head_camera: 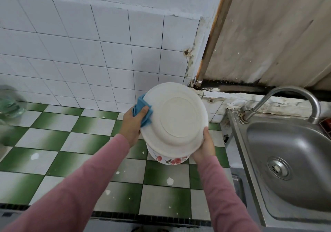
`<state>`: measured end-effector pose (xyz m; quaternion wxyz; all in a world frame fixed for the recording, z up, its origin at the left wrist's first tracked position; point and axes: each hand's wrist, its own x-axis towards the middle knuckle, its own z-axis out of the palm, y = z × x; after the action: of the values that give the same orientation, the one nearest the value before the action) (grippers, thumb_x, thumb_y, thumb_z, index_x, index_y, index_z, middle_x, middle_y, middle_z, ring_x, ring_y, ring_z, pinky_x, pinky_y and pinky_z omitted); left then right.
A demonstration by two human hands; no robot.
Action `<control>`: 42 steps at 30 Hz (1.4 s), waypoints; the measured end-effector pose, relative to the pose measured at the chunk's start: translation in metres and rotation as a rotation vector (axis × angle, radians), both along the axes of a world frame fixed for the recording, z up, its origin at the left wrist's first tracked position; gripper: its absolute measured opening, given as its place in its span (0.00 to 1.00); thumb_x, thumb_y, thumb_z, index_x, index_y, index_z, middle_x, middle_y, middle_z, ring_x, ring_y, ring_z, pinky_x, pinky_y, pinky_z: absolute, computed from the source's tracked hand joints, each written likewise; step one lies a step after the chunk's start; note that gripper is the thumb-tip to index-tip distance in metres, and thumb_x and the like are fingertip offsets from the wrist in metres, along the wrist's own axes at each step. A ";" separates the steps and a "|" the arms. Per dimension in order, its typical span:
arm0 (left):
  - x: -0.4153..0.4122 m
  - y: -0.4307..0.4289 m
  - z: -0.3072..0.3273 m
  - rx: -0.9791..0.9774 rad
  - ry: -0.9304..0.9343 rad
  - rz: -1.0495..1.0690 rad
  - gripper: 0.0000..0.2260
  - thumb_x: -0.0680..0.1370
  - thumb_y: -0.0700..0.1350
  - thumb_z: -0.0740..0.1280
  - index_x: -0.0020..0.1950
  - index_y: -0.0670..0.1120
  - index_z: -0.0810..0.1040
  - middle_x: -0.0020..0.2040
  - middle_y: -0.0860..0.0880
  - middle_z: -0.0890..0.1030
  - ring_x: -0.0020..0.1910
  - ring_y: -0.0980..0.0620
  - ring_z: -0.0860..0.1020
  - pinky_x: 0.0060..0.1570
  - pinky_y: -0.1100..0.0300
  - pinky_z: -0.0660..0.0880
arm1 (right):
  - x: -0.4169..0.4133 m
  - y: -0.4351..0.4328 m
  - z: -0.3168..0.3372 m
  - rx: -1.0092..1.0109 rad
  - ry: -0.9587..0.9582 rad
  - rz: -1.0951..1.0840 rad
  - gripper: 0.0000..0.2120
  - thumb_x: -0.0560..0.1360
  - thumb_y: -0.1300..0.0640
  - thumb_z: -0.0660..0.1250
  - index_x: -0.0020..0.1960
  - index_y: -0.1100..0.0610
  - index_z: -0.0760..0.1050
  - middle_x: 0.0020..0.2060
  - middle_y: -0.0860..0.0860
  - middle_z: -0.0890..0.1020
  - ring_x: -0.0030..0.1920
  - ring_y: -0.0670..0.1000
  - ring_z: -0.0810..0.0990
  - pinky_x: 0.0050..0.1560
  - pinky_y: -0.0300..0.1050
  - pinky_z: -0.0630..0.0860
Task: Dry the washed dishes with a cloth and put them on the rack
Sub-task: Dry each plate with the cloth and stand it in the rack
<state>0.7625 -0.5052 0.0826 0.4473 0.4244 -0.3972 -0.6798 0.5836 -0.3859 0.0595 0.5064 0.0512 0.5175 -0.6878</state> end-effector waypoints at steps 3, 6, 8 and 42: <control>0.001 -0.007 -0.009 -0.058 -0.118 0.062 0.09 0.81 0.47 0.65 0.60 0.47 0.77 0.55 0.46 0.80 0.54 0.45 0.78 0.56 0.49 0.77 | -0.007 -0.006 0.008 -0.088 -0.057 -0.046 0.24 0.82 0.39 0.55 0.62 0.55 0.77 0.56 0.57 0.83 0.58 0.60 0.79 0.63 0.59 0.74; -0.003 -0.004 -0.008 -0.128 -0.255 0.281 0.16 0.83 0.49 0.61 0.68 0.43 0.72 0.58 0.46 0.78 0.56 0.48 0.78 0.56 0.59 0.76 | -0.010 -0.012 0.021 -0.115 -0.037 -0.053 0.23 0.81 0.38 0.57 0.61 0.53 0.77 0.56 0.57 0.84 0.58 0.59 0.80 0.62 0.59 0.75; -0.006 0.001 -0.001 -0.188 -0.229 0.361 0.18 0.84 0.50 0.58 0.72 0.45 0.68 0.60 0.49 0.77 0.54 0.56 0.78 0.49 0.70 0.76 | -0.010 -0.017 0.030 -0.127 0.016 -0.044 0.23 0.80 0.37 0.60 0.66 0.51 0.76 0.59 0.55 0.83 0.60 0.59 0.80 0.65 0.61 0.74; -0.065 0.007 0.027 -0.786 -0.611 -0.038 0.15 0.84 0.48 0.57 0.67 0.45 0.75 0.64 0.50 0.71 0.61 0.55 0.71 0.68 0.53 0.68 | 0.049 -0.026 0.079 -0.149 0.342 0.114 0.16 0.84 0.49 0.58 0.51 0.56 0.81 0.48 0.59 0.85 0.50 0.58 0.83 0.56 0.57 0.79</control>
<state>0.6972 -0.4981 0.1093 0.4242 0.3962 -0.7441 -0.3309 0.6325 -0.4118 0.1382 0.4516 -0.1333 0.5459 -0.6930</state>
